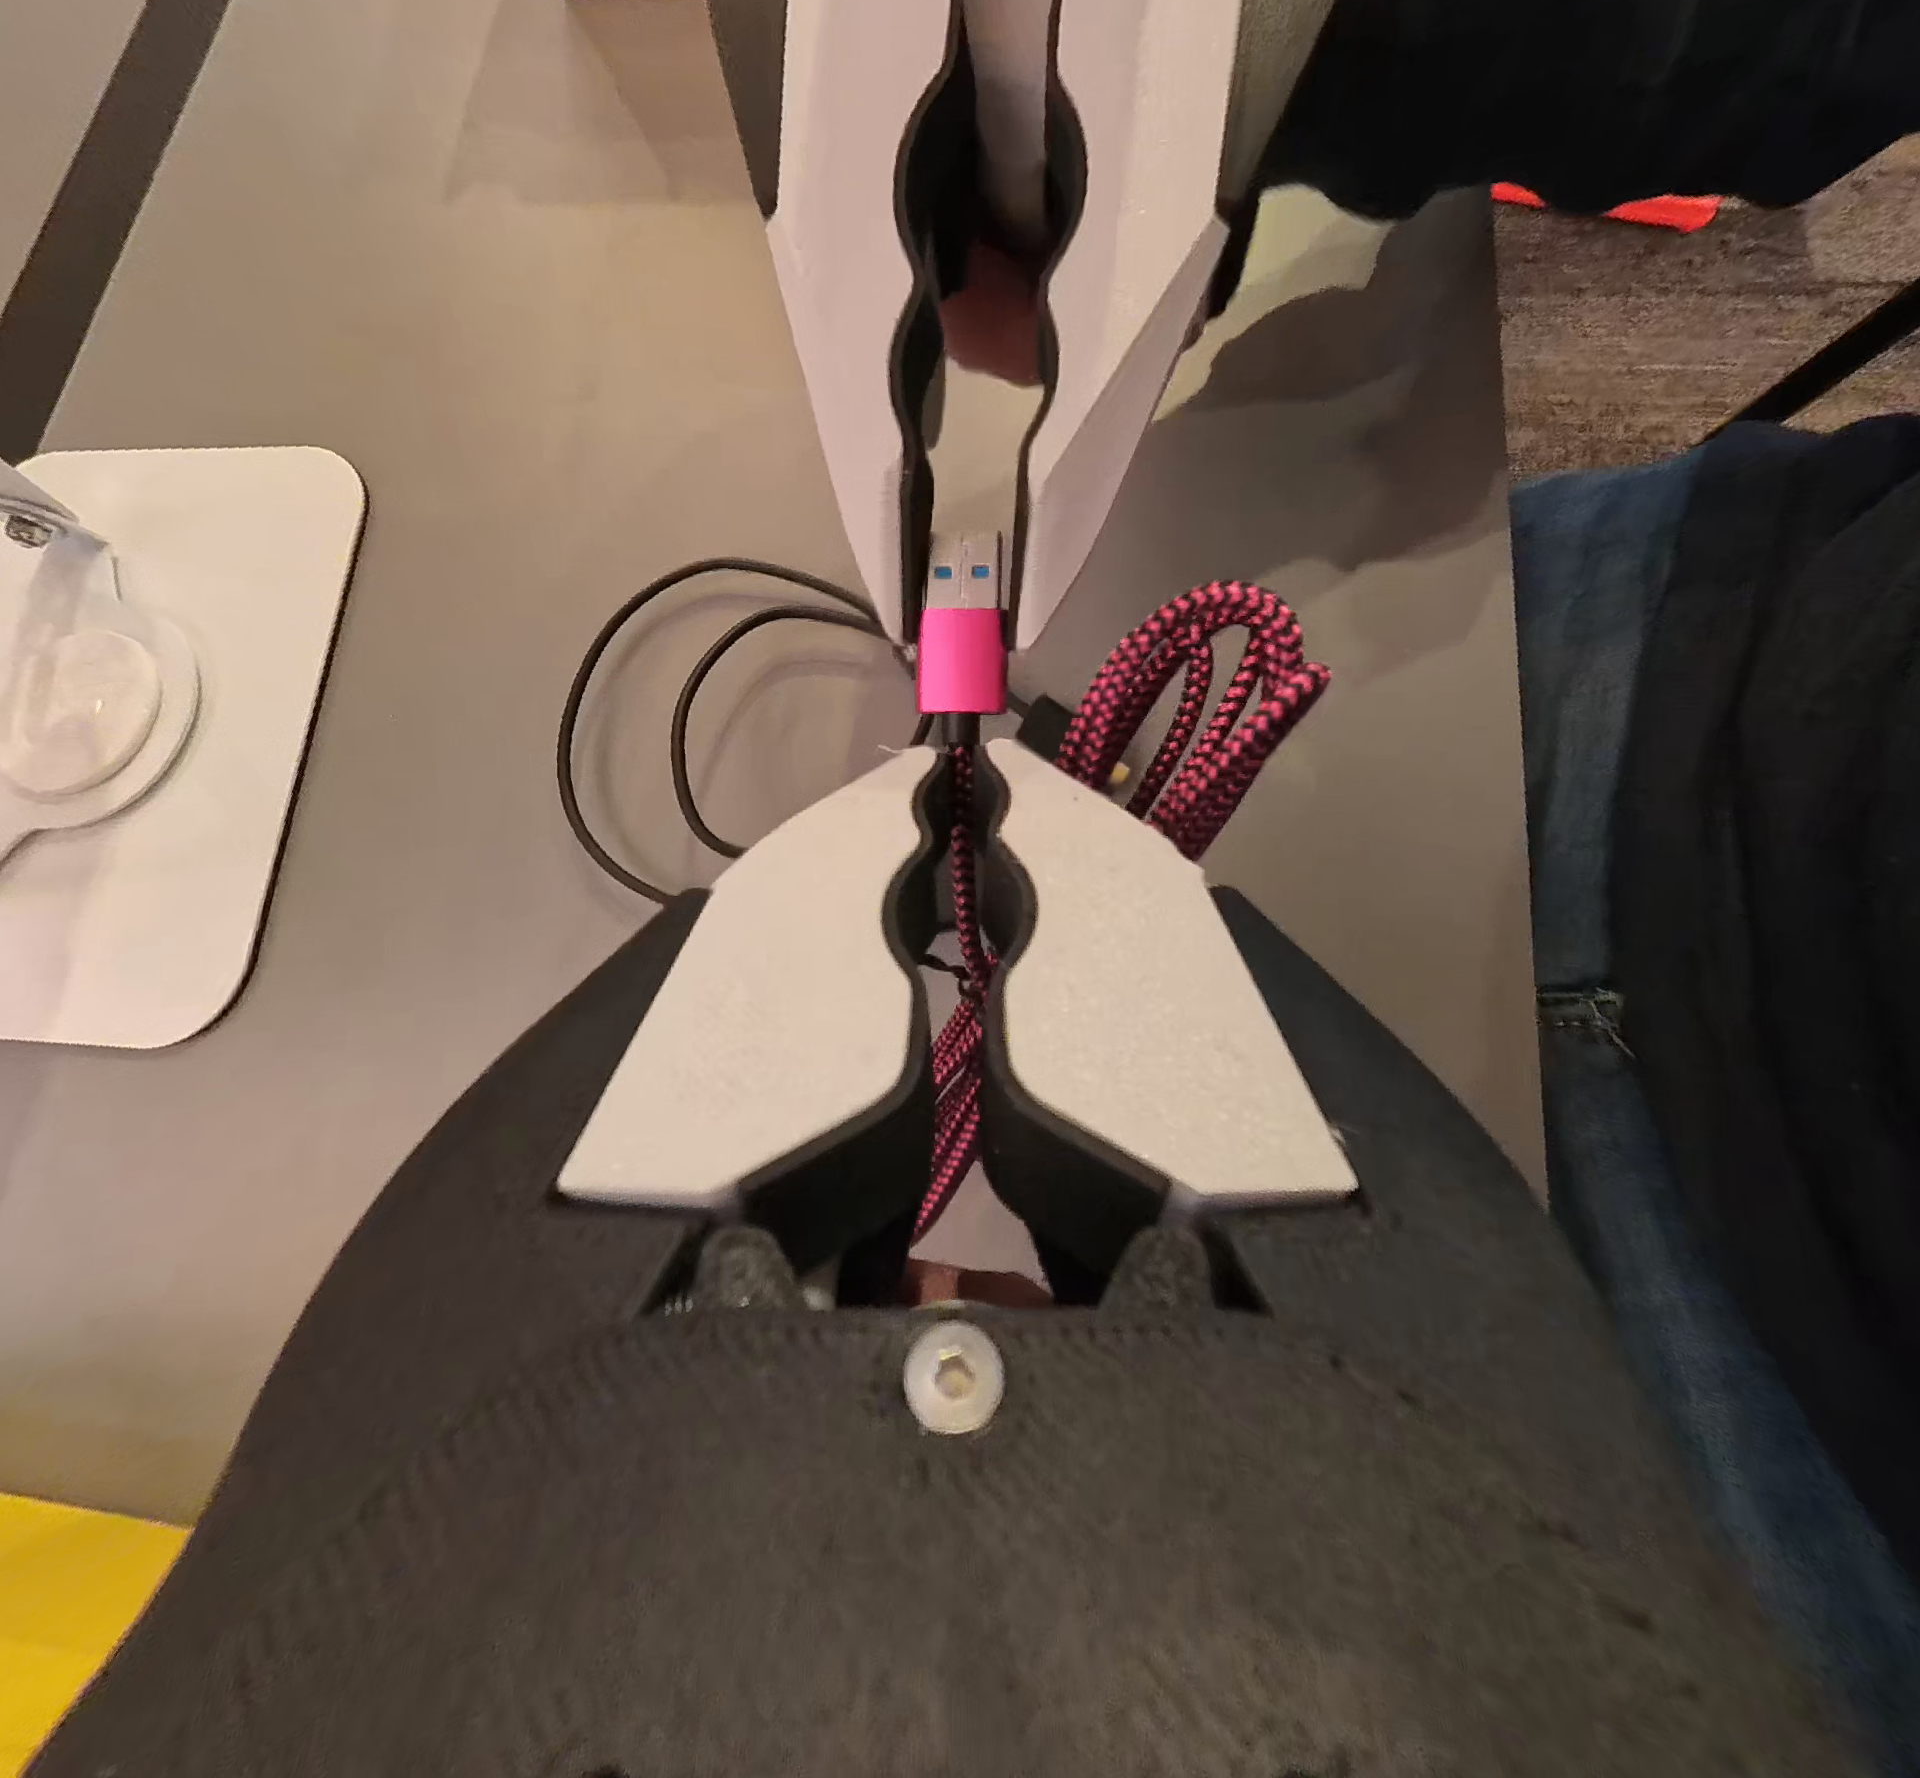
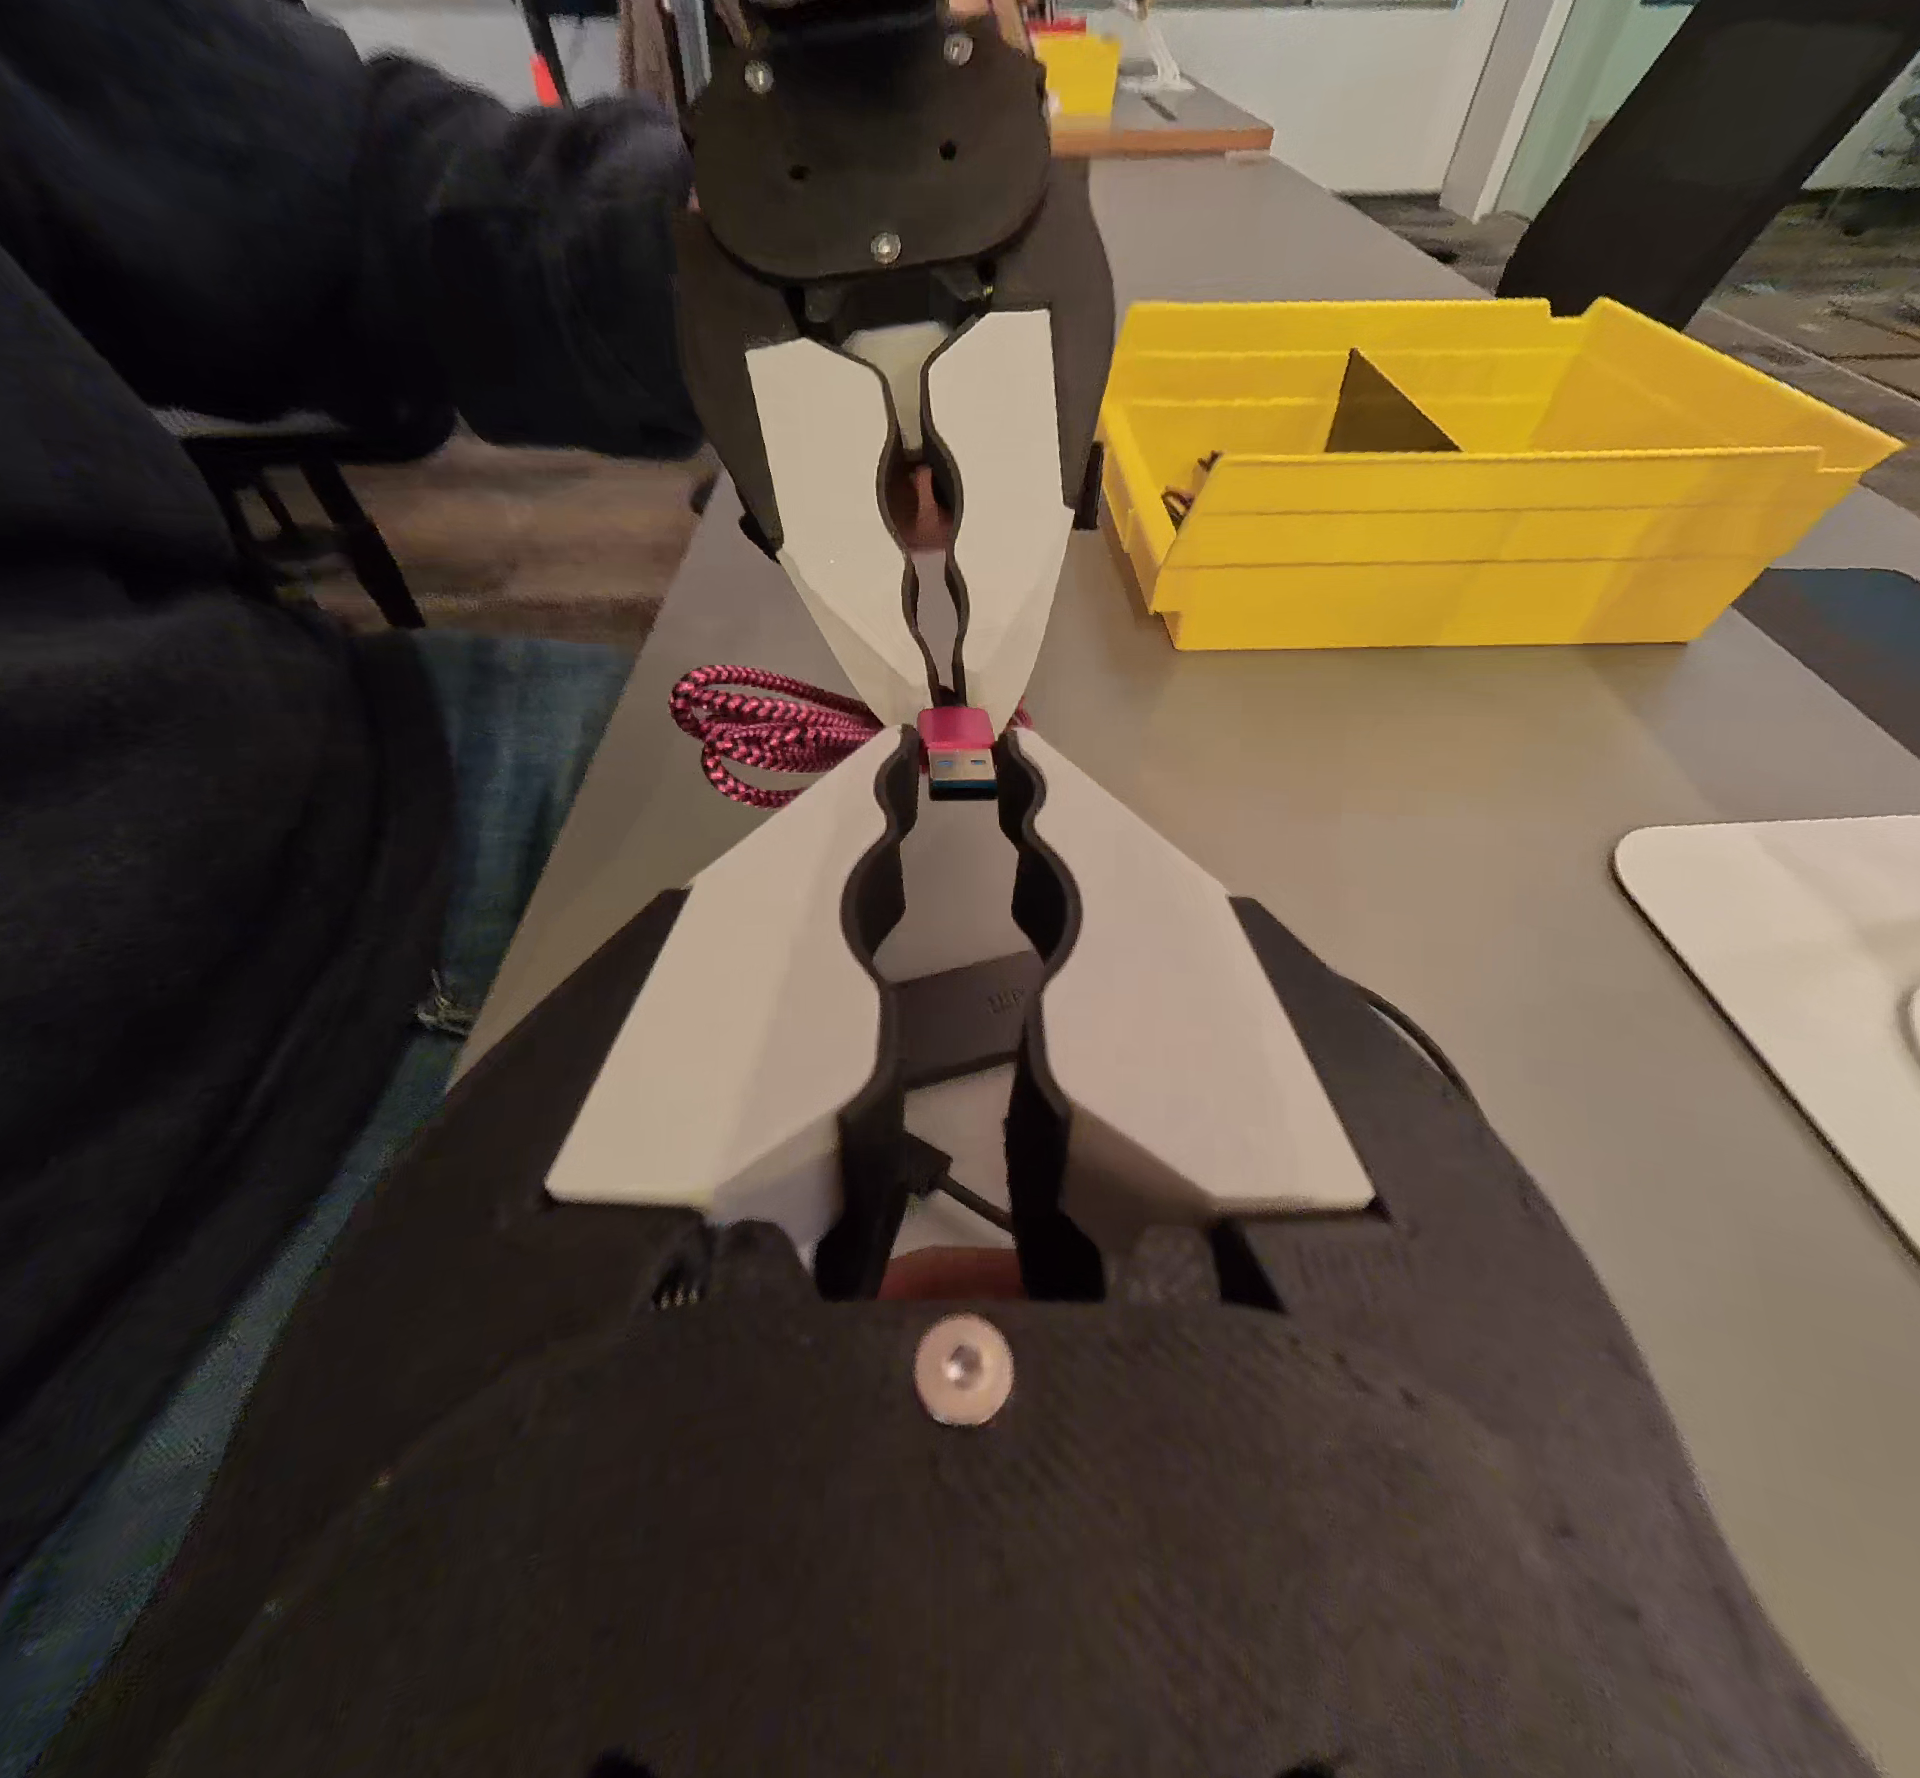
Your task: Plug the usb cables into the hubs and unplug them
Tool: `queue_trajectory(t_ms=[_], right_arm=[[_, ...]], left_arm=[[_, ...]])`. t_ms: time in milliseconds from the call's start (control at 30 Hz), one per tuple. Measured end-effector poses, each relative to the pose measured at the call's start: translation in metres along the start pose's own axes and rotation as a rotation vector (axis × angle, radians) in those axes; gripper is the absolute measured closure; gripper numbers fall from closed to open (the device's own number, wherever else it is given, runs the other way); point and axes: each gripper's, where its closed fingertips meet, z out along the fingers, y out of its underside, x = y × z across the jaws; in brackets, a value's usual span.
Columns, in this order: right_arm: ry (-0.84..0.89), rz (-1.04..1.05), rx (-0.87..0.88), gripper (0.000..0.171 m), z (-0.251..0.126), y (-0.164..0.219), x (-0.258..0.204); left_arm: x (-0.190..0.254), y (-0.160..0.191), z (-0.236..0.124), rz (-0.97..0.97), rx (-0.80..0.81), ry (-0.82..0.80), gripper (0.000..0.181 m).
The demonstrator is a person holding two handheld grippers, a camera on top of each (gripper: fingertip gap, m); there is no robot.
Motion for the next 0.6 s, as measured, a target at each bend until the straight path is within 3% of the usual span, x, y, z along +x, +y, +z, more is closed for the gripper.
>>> queue_trajectory(t_ms=[133,267,400,600], right_arm=[[-0.036,0.084,0.129,0.158,-0.006,-0.009,0.002],[-0.047,0.112,0.172,0.158,-0.005,-0.007,0.001],[-0.067,0.135,0.212,0.159,-0.005,-0.01,-0.001],[-0.074,0.107,0.196,0.159,0.004,-0.014,-0.003]], left_arm=[[-0.001,-0.013,-0.005,-0.039,0.126,0.016,0.178],[-0.002,-0.012,-0.013,-0.193,0.307,0.077,0.161],[-0.005,-0.015,-0.022,-0.213,0.406,0.051,0.143],[0.006,-0.008,0.0,-0.205,0.377,0.099,0.138]])
